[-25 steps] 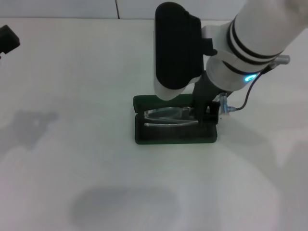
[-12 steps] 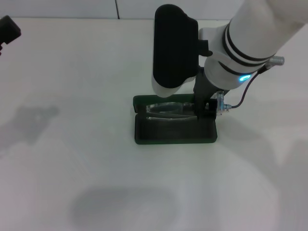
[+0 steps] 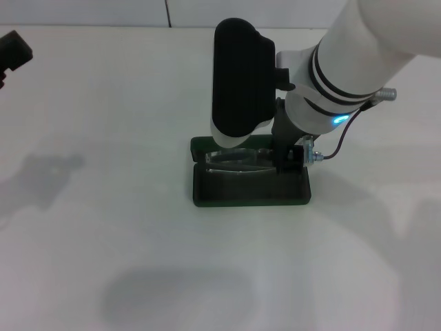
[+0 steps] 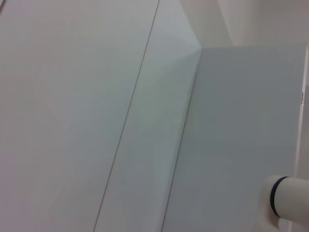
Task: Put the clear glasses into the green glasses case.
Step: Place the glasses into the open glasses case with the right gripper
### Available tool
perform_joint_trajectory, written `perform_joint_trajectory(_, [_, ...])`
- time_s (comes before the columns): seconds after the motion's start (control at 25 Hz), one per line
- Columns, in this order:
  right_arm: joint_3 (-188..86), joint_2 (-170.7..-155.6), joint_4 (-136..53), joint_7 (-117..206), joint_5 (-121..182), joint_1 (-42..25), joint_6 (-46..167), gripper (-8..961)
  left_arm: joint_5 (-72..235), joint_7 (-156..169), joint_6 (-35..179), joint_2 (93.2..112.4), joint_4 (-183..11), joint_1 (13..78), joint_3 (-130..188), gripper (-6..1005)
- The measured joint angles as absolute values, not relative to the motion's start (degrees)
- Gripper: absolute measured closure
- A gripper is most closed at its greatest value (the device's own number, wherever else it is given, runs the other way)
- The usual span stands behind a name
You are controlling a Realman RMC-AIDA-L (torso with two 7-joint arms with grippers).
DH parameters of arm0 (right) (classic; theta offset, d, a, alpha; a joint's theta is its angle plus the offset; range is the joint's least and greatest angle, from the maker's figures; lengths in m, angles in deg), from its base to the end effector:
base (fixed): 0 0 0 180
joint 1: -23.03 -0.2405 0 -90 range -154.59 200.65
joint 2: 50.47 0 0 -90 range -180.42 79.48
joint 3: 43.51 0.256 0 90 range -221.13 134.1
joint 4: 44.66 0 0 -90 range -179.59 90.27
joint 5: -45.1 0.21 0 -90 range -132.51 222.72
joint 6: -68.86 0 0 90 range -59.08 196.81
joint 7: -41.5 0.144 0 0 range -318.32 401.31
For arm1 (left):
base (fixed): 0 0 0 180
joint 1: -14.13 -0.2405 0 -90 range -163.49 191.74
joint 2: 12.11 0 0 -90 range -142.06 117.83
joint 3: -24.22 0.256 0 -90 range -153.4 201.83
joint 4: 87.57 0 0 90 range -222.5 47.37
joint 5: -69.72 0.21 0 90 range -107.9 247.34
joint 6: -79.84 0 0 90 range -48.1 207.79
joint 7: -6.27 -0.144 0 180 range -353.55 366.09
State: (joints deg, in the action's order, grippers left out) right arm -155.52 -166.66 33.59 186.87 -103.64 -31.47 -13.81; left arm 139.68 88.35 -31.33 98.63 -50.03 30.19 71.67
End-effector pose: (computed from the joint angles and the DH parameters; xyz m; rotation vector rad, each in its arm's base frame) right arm 0.0558 0.3477 -0.0743 -2.7098 -0.1881 -0.8233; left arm -0.2657 0.2670 0.1125 -2.3750 -0.4537 -1.5016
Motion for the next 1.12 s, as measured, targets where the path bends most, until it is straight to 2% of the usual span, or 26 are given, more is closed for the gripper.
perform_joint_trajectory(1.12, [-156.2, -166.66, 31.6, 186.9, -103.9, -31.8, -12.4, 887, 139.6, 88.4, -31.3, 98.79, -50.0, 30.2, 71.7, 960])
